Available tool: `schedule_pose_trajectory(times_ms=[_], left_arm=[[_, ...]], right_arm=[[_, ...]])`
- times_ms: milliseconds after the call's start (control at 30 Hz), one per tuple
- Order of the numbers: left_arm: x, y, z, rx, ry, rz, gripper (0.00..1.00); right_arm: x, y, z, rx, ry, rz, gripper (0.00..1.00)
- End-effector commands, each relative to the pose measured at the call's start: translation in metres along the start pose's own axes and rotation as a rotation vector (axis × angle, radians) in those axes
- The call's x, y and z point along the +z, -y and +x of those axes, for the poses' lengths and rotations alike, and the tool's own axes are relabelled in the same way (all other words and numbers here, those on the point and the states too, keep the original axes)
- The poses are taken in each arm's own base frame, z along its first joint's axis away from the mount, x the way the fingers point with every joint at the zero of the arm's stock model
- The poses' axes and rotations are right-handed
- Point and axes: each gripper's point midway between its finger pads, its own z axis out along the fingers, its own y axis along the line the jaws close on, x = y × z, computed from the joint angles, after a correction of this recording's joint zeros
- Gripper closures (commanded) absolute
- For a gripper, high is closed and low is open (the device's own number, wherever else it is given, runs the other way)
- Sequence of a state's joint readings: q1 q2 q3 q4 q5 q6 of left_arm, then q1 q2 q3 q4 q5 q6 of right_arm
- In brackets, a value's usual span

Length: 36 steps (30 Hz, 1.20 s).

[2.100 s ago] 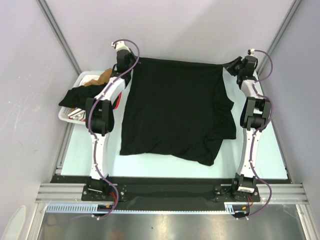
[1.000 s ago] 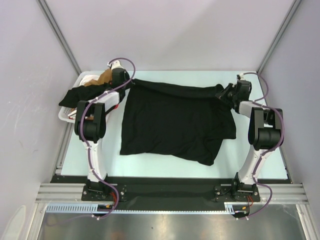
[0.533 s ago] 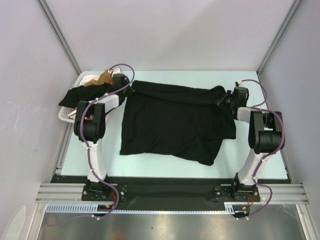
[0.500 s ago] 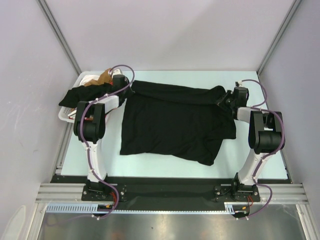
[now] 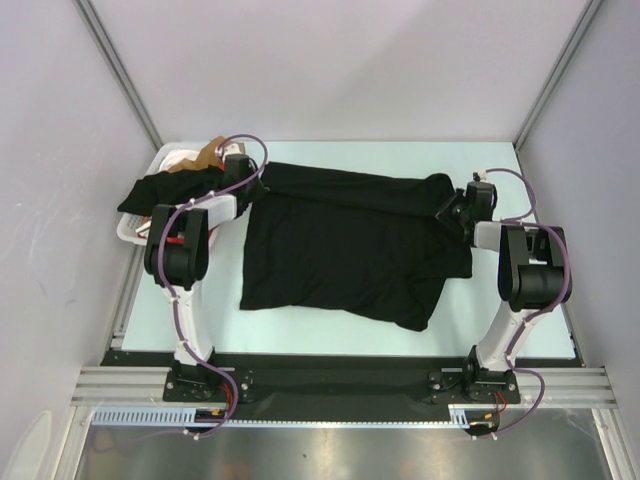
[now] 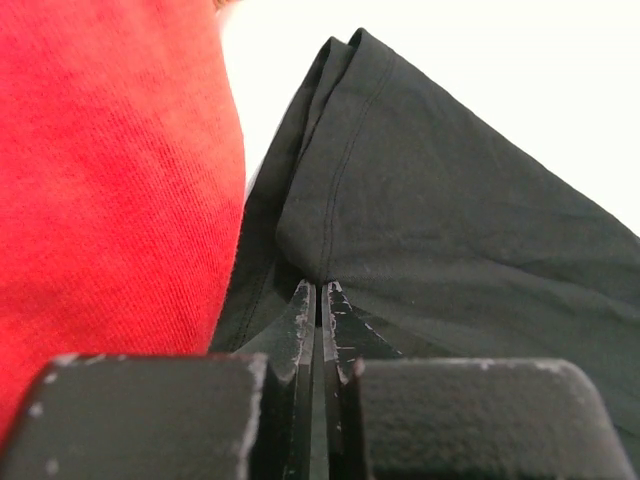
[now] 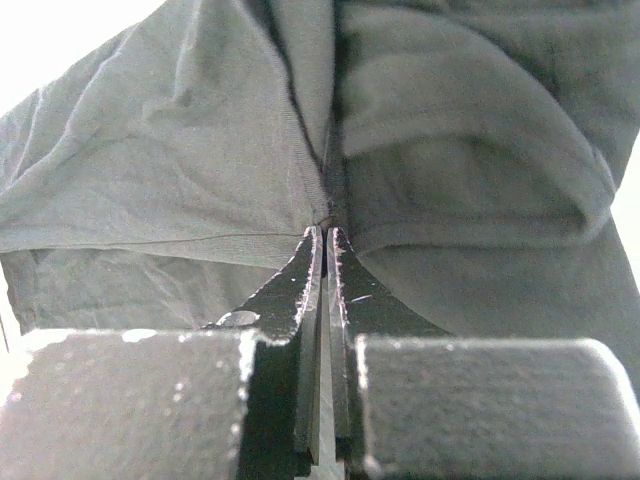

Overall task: Fold and stack the tank tops
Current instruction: Fold the tank top

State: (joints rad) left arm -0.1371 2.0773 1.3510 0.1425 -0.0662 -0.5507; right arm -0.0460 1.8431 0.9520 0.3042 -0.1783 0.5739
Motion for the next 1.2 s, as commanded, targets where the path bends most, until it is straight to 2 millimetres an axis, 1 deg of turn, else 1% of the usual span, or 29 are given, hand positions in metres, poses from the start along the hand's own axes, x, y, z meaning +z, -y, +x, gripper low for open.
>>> schedule_pose_trajectory(times_ms=[0, 67, 100, 167, 300, 500, 700, 733, 900, 967, 1067, 1100, 1167], left_arm=[[-0.02, 0.014, -0.034, -0.022, 0.068, 0.042, 0.95], [-0.022, 0.017, -0.04, -0.013, 0.075, 0.046, 0.95], [-0.022, 0.017, -0.039, -0.009, 0.067, 0.039, 0.95], [-0.024, 0.019, -0.044, -0.003, 0.074, 0.041, 0.95], [-0.026, 0.02, -0.046, 0.0, 0.074, 0.041, 0.94], [-0.025, 0.015, -0.036, 0.001, 0.047, 0.03, 0.94], [-0.034, 0.013, -0.037, -0.004, 0.063, 0.027, 0.94], [-0.037, 0.014, -0.04, -0.006, 0.074, 0.027, 0.94], [-0.037, 0.005, -0.028, -0.009, 0.052, 0.004, 0.92], [-0.037, 0.0, -0.022, -0.022, 0.041, -0.01, 0.91], [-0.036, -0.003, -0.016, -0.031, 0.029, -0.022, 0.83], [-0.036, -0.006, -0.013, -0.029, 0.014, -0.035, 0.82], [-0.036, -0.008, -0.012, -0.031, 0.006, -0.051, 0.74]], right_arm=[[-0.014, -0.012, -0.028, -0.002, 0.106, -0.018, 1.0], [-0.016, -0.013, -0.031, -0.001, 0.109, -0.019, 1.0], [-0.017, -0.012, -0.032, 0.002, 0.109, -0.018, 1.0], [-0.02, -0.012, -0.035, 0.005, 0.116, -0.019, 1.0], [-0.022, -0.01, -0.035, 0.012, 0.119, -0.016, 1.0], [-0.025, -0.005, -0.031, 0.022, 0.117, -0.004, 1.0], [-0.028, 0.003, -0.024, 0.032, 0.113, 0.021, 1.0], [-0.028, 0.004, -0.024, 0.035, 0.115, 0.027, 1.0], [-0.027, 0.013, -0.016, 0.048, 0.099, 0.068, 1.0], [-0.026, 0.017, -0.011, 0.052, 0.09, 0.081, 1.0], [-0.023, 0.022, -0.003, 0.051, 0.072, 0.104, 0.97], [-0.022, 0.023, 0.0, 0.051, 0.059, 0.114, 0.93], [-0.02, 0.024, 0.0, 0.053, 0.052, 0.125, 0.87]])
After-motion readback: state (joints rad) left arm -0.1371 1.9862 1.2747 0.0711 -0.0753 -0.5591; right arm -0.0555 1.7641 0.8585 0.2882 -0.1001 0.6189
